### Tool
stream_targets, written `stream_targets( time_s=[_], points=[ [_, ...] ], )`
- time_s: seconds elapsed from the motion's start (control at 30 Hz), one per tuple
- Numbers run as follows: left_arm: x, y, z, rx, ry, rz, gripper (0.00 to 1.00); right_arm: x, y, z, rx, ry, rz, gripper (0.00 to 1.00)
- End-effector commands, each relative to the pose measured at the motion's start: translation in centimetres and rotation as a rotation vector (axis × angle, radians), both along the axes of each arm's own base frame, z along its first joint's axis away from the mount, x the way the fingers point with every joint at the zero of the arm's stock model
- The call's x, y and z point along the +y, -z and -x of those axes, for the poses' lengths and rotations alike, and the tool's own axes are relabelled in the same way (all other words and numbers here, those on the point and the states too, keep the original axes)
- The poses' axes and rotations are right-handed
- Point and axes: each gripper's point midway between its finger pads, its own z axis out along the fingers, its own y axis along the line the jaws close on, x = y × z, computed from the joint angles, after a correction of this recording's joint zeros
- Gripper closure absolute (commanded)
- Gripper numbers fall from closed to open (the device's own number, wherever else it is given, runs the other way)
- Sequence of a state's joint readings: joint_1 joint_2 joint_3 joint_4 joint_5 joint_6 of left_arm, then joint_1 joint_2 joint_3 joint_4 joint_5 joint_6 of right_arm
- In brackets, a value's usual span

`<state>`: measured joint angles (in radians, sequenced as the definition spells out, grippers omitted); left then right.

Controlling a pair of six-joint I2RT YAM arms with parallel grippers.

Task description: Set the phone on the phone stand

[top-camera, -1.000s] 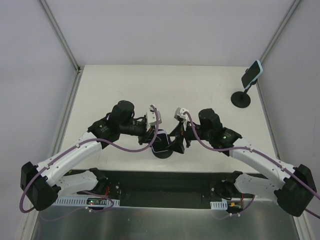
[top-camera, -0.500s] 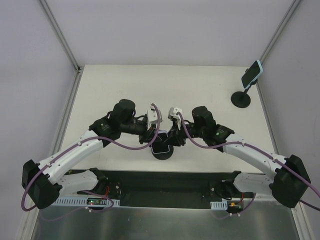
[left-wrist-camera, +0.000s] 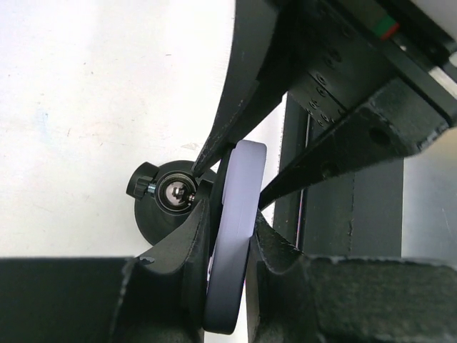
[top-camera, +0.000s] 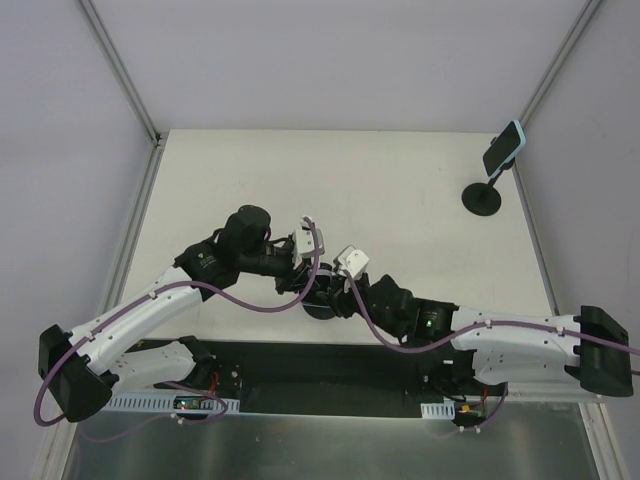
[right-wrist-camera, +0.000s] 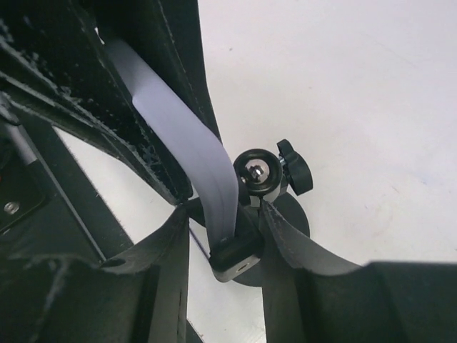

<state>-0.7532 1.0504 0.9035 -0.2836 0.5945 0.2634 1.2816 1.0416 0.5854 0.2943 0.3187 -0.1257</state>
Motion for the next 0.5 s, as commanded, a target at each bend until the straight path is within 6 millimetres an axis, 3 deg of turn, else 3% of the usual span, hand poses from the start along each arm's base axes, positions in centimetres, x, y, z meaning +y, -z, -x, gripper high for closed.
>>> stream_targets(
  time_s=[0.0,0.13,0.2,0.27,0.37,0.4,0.43,0.47],
  points=[
    [0.4,-2.8,-8.5,-0.221,-0.345,0.053,1.00,1.3,-6.5,0.0,0.010,0.209,-0.263,1.00],
    [0.5,-3.4,-8.4,-0.203,-0.371,0.089,1.00,0.2,-7.3,-0.7,0.010,0.303,-0.303,1.00],
    [0.4,-3.7,-8.7,-0.198,-0.395,0.108,1.00,0.5,-8.1,-0.4,-0.001,0.326,-0.313,1.00],
    [0.4,-3.7,-9.0,-0.196,-0.411,0.107,1.00,0.7,-7.8,-0.5,0.000,0.353,-0.305,1.00],
    [0.0,-3.5,-8.6,-0.195,-0.361,0.096,1.00,2.1,-7.4,-0.1,-0.052,0.230,-0.251,1.00],
    [-0.9,-3.9,-7.1,-0.175,-0.253,0.115,1.00,3.6,-8.2,1.0,-0.055,0.098,-0.281,1.00],
    [-1.1,-2.7,-6.3,-0.125,-0.210,0.075,1.00,3.2,-8.2,0.9,-0.066,0.087,-0.266,1.00],
    [-1.3,-2.7,-5.8,-0.099,-0.183,0.076,1.00,2.7,-7.8,0.3,-0.086,0.087,-0.234,1.00]
  ],
)
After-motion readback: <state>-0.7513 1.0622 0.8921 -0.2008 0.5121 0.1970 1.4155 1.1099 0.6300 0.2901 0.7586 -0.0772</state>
